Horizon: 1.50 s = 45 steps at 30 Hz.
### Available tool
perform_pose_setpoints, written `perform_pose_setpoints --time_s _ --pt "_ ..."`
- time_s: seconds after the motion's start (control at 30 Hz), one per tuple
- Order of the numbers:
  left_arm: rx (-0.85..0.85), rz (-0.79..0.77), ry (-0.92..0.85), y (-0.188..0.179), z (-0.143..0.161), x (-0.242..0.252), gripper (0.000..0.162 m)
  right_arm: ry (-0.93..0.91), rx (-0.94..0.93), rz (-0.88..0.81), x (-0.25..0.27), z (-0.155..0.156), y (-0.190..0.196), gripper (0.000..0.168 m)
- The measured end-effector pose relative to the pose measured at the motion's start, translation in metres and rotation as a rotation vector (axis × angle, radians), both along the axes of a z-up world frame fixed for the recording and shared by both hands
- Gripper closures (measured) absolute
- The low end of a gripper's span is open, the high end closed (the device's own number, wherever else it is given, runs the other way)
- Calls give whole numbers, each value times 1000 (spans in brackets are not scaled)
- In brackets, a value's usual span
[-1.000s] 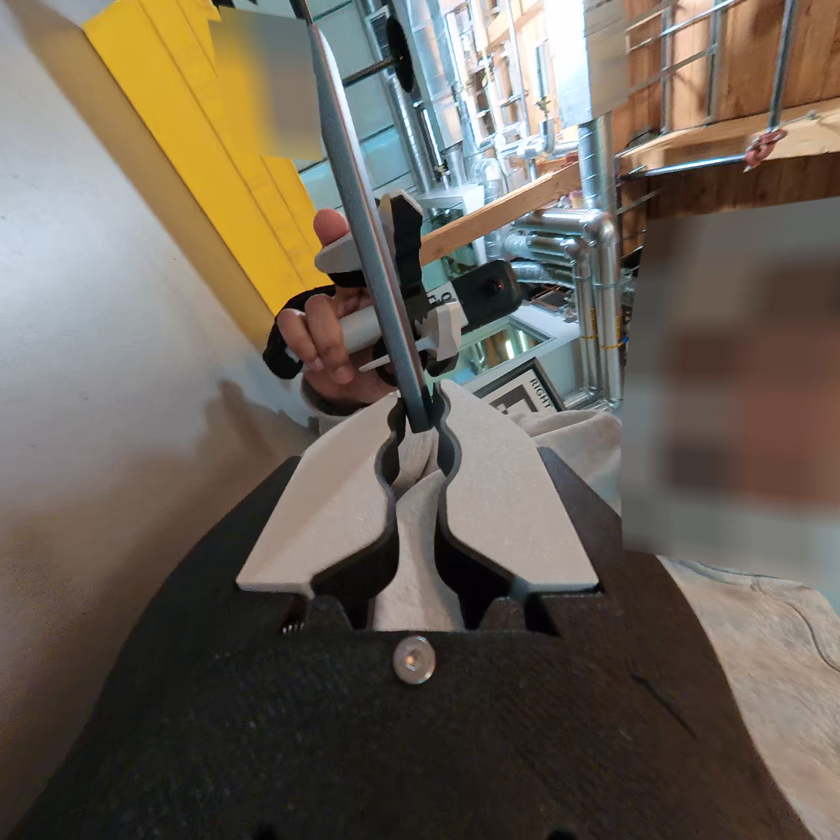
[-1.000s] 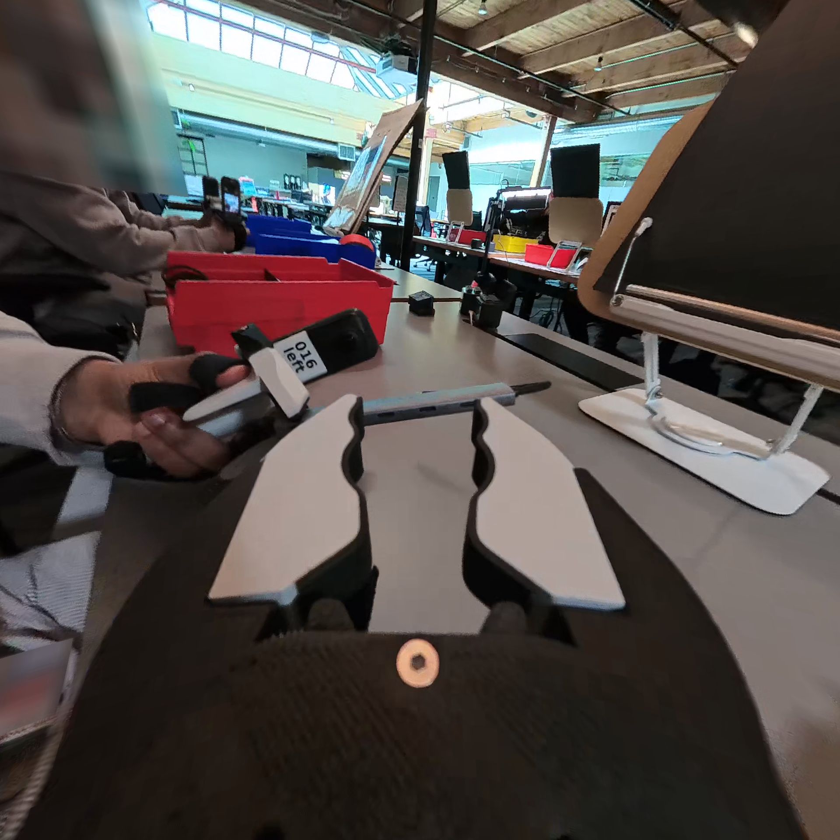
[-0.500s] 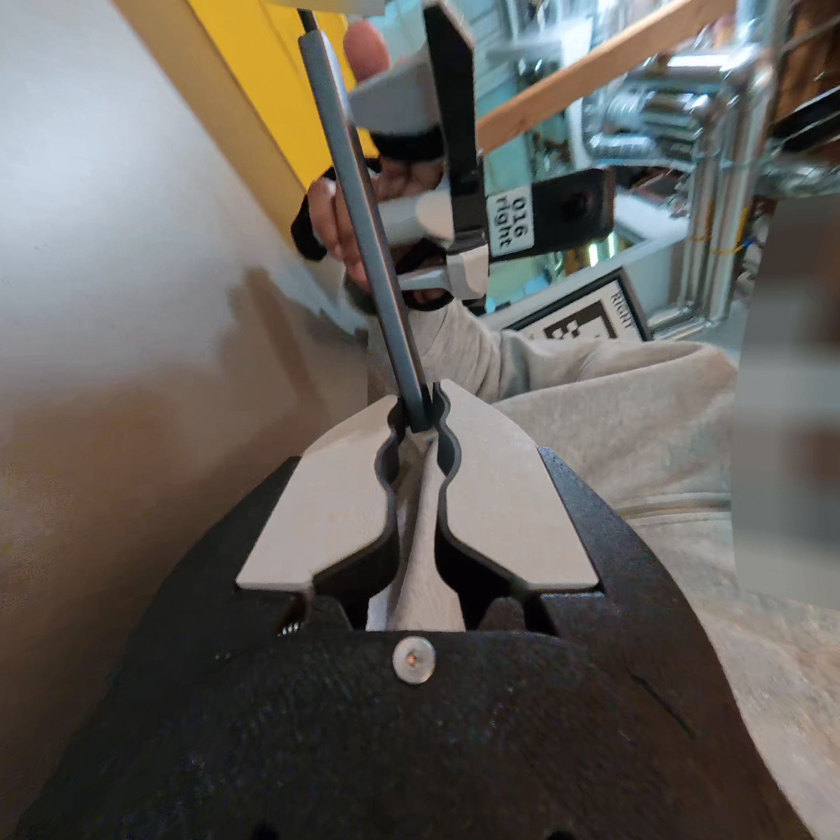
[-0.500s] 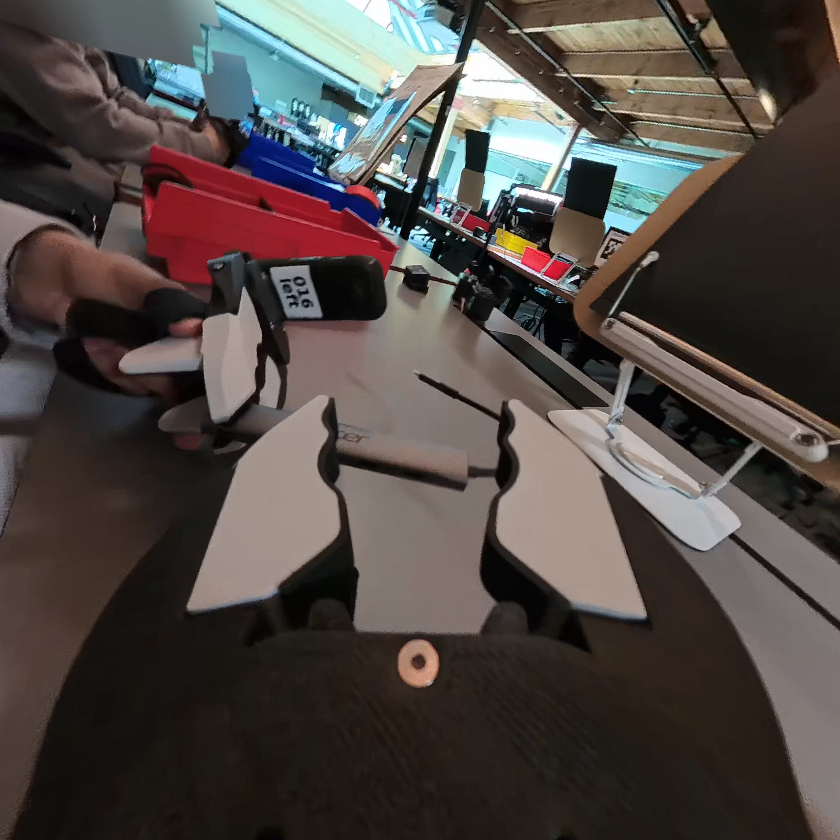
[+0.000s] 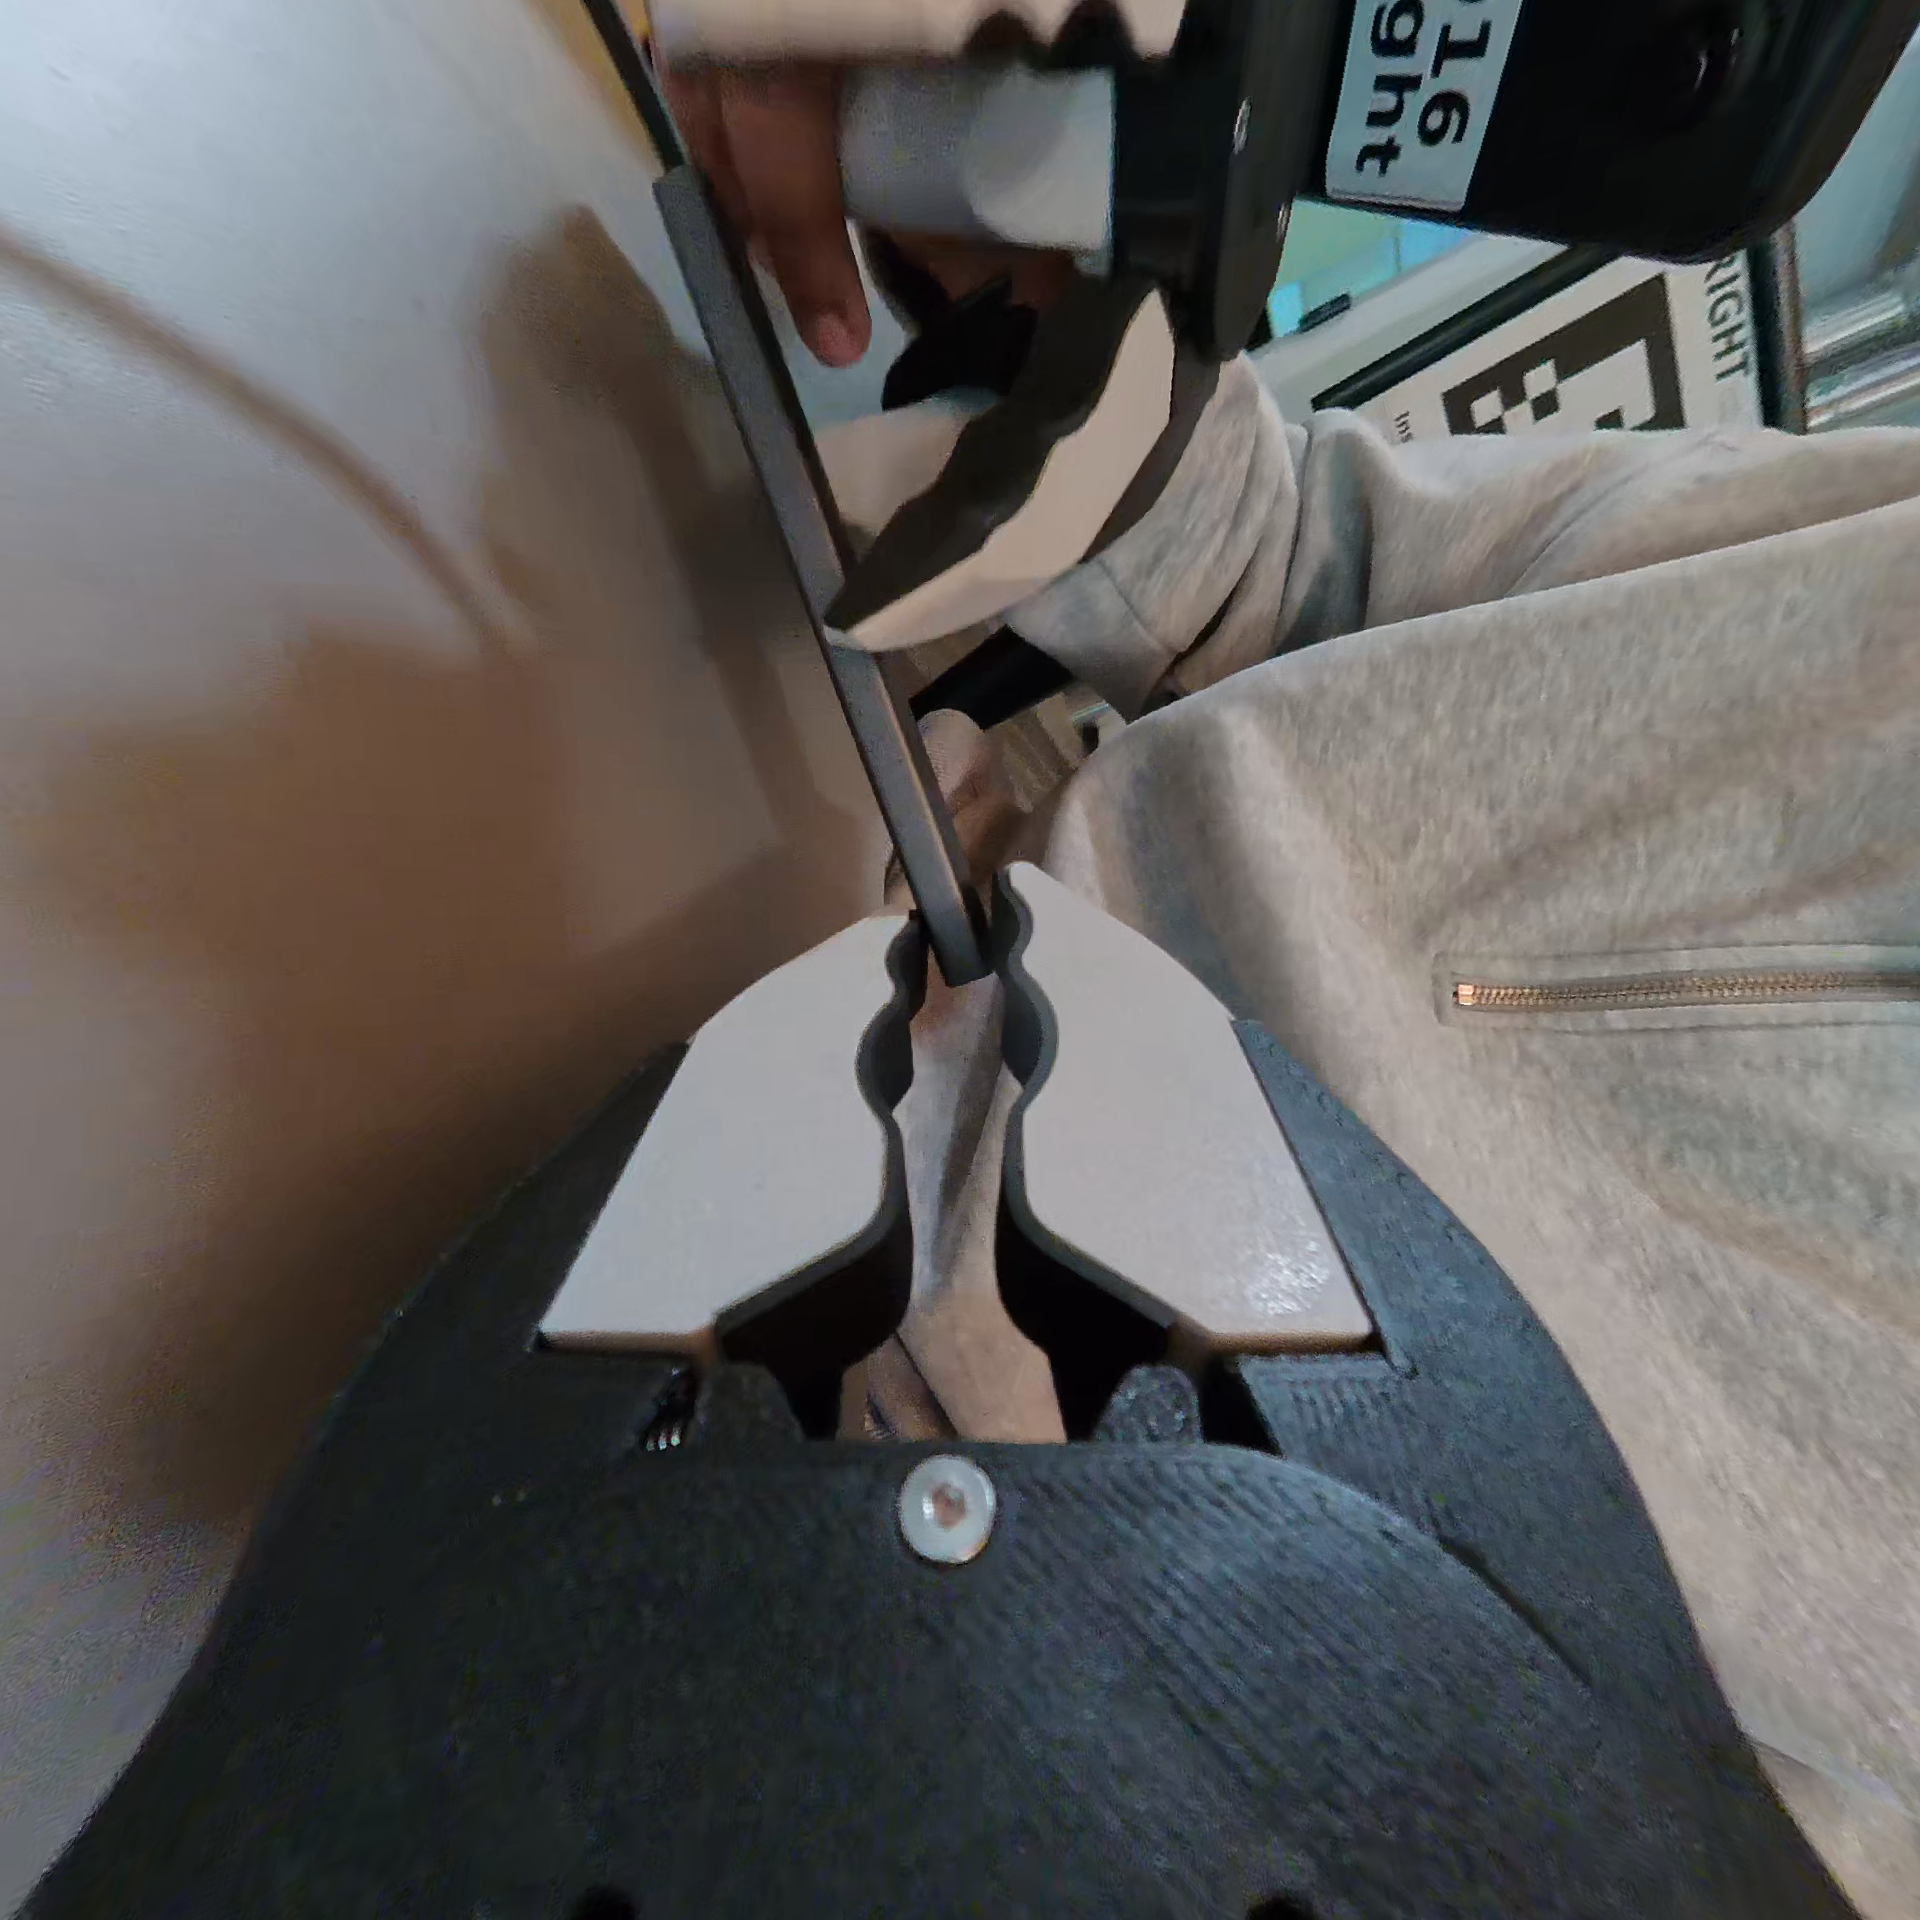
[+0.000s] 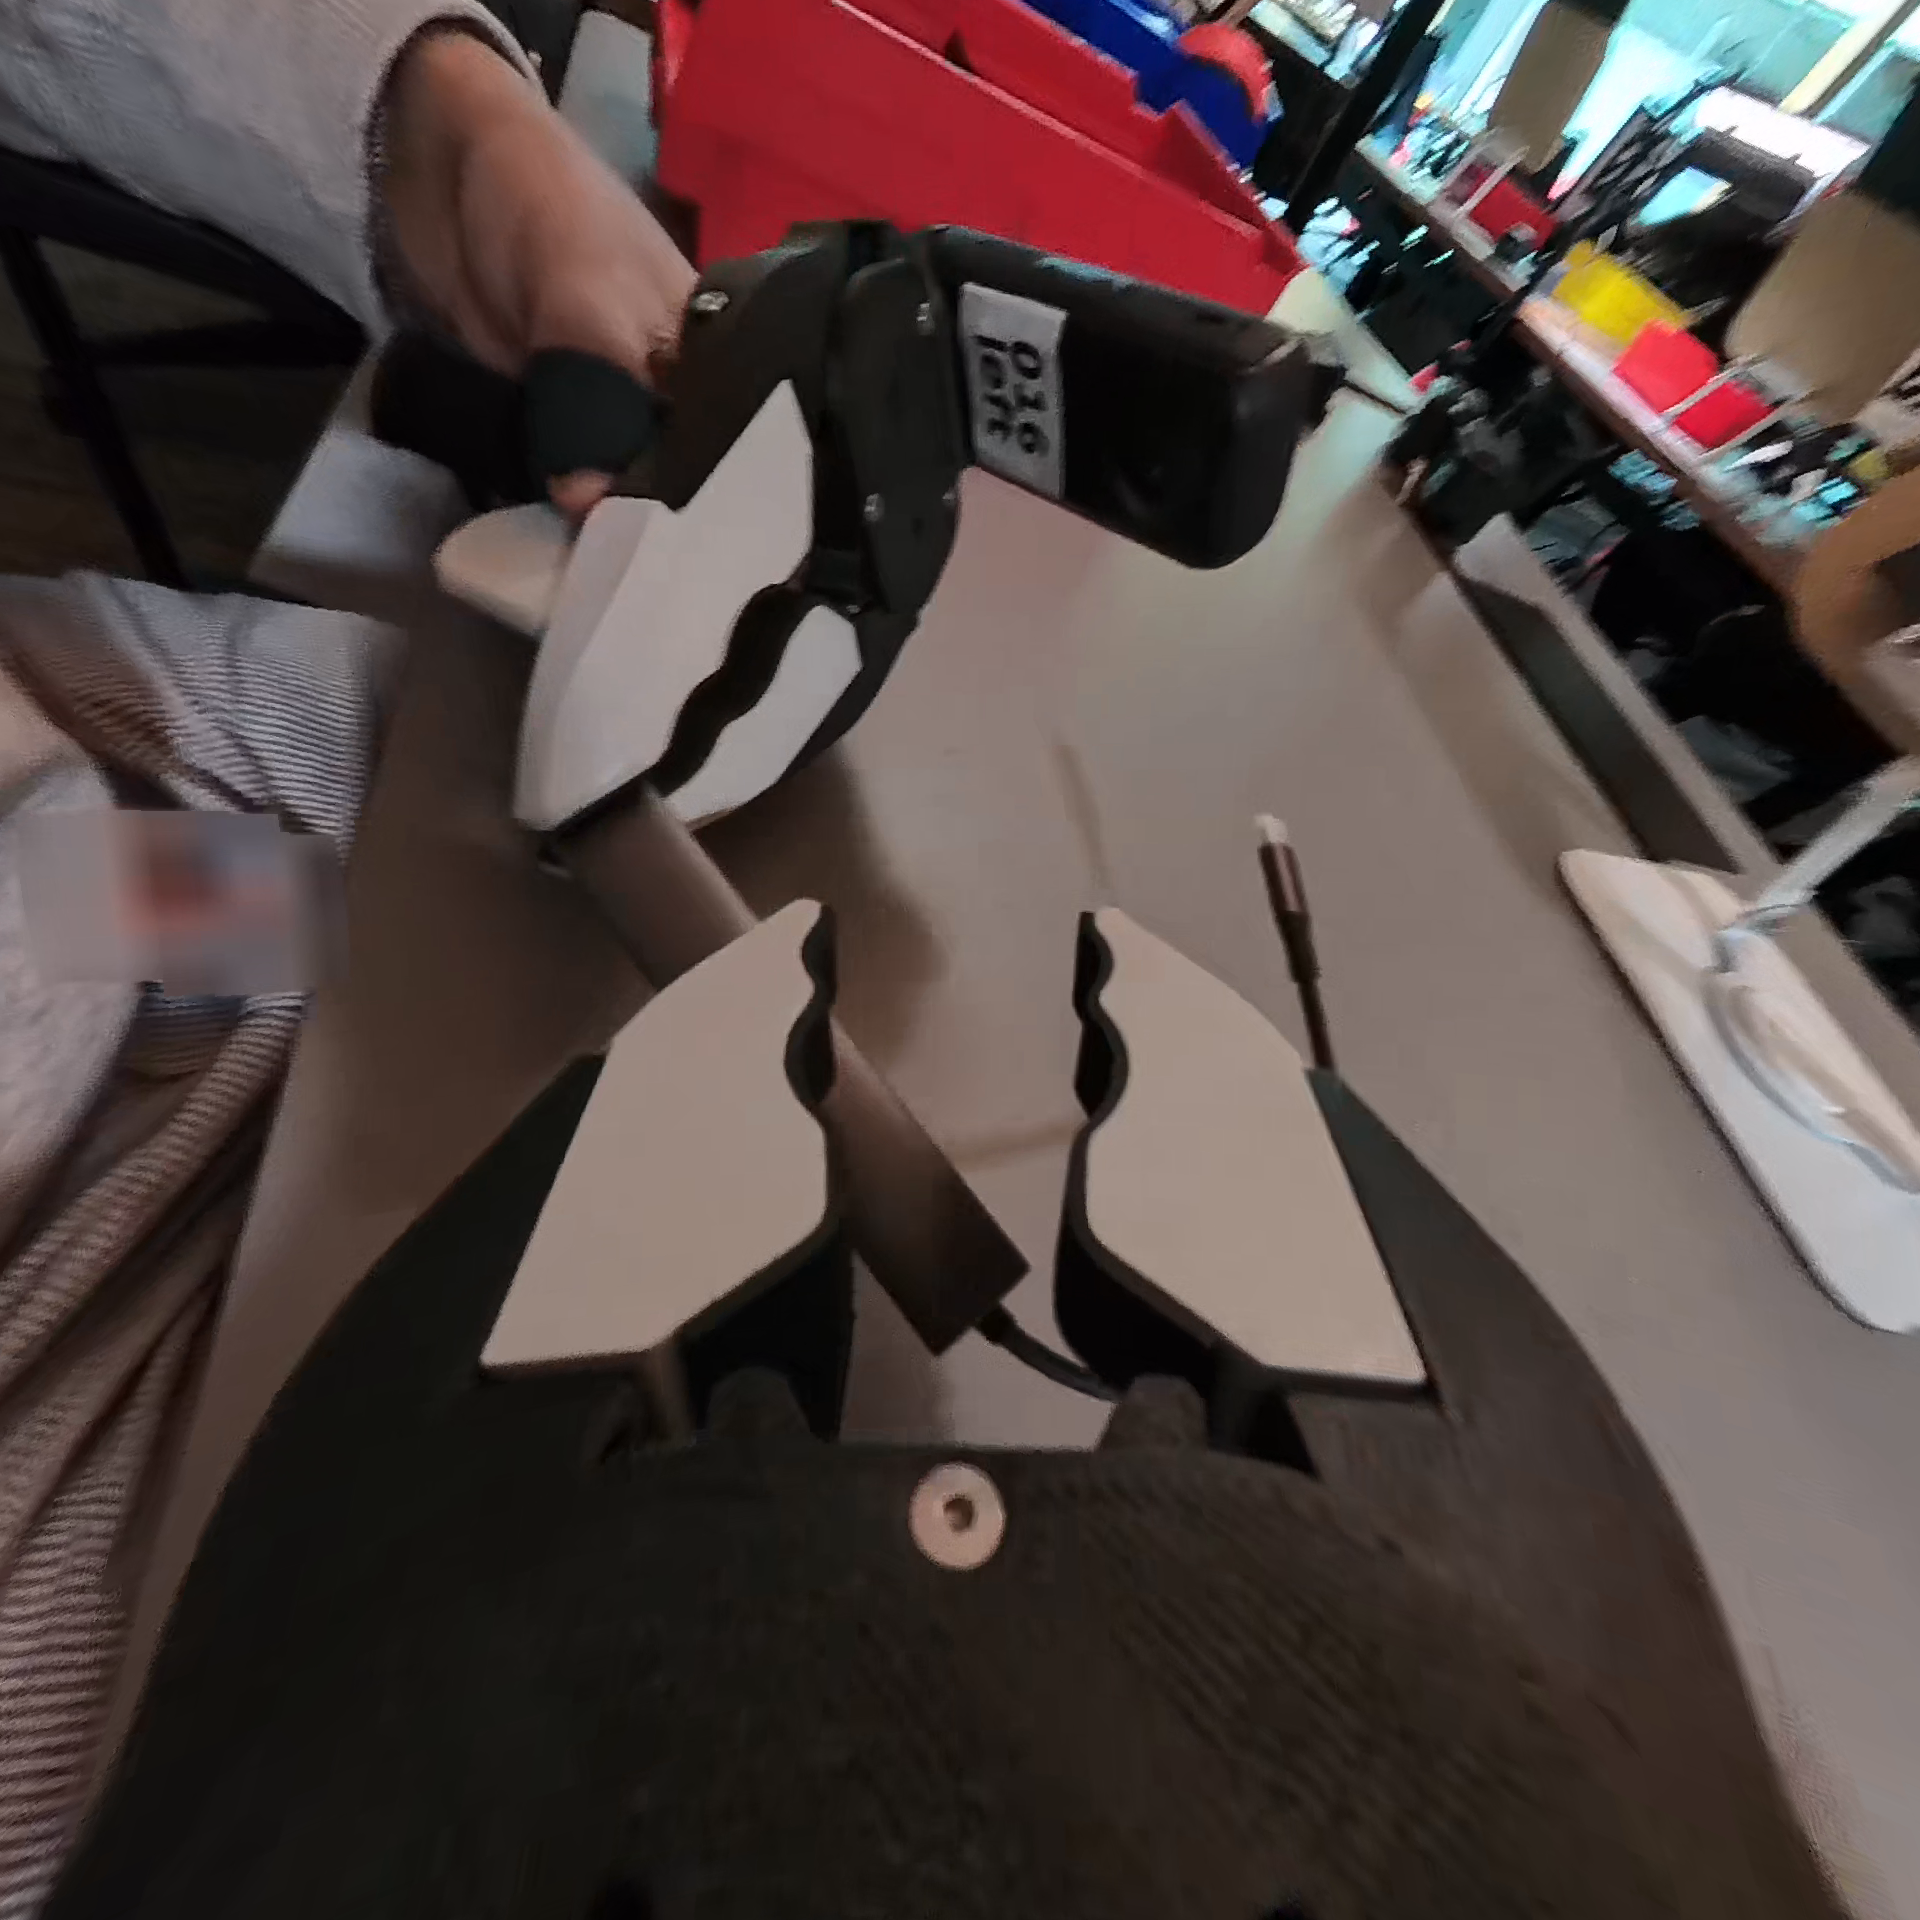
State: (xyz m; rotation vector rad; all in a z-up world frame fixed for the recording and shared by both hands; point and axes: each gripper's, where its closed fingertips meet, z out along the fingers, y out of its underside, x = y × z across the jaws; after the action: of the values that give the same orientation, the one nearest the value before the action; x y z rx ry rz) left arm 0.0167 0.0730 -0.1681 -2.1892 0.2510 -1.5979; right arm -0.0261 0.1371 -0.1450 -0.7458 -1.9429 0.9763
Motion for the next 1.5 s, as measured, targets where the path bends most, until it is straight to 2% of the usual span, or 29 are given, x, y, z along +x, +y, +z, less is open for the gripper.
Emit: perform_pose_setpoints --time_s 0.13,0.3,0.5,0.6,0.7,0.8,0.9,1.0,1.1,1.17,1.27,1.4,1.5 --pt "-15 13 -60 1 3 -6 149 -118 -165 55 6 -3 -10 121" --pt "-29 8 -251 0 21 -14 148 -227 -329 136 17 0 -23 121" --pt "-22 6 -376 0 34 -19 146 -258 -136 125 22 -22 -29 140" --pt "40 87 -393 10 37 -29 144 -242 -148 92 17 -19 -26 144" --pt "196 276 -451 30 57 -52 121 -260 -335 73 13 -5 -26 144" --pt "379 401 -410 37 74 -62 98 -236 -538 70 8 16 -25 145" --pt "540 471 -328 40 87 -54 88 -188 -745 49 -1 38 -25 145" --pt "605 500 -249 44 90 -41 97 -158 -825 3 -9 44 -29 144" --pt "620 551 -236 48 94 -35 115 -145 -823 -27 -15 43 -38 144" --pt "637 557 -225 47 95 -32 134 -143 -866 -18 -16 47 -46 144" --pt "675 523 -238 43 101 -29 137 -184 -1039 36 -15 56 -54 144" --pt "736 539 -275 38 111 -32 133 -266 -1353 158 -10 72 -54 145" --pt "787 545 -227 35 115 -35 147 -339 -1502 278 -4 81 -56 144"
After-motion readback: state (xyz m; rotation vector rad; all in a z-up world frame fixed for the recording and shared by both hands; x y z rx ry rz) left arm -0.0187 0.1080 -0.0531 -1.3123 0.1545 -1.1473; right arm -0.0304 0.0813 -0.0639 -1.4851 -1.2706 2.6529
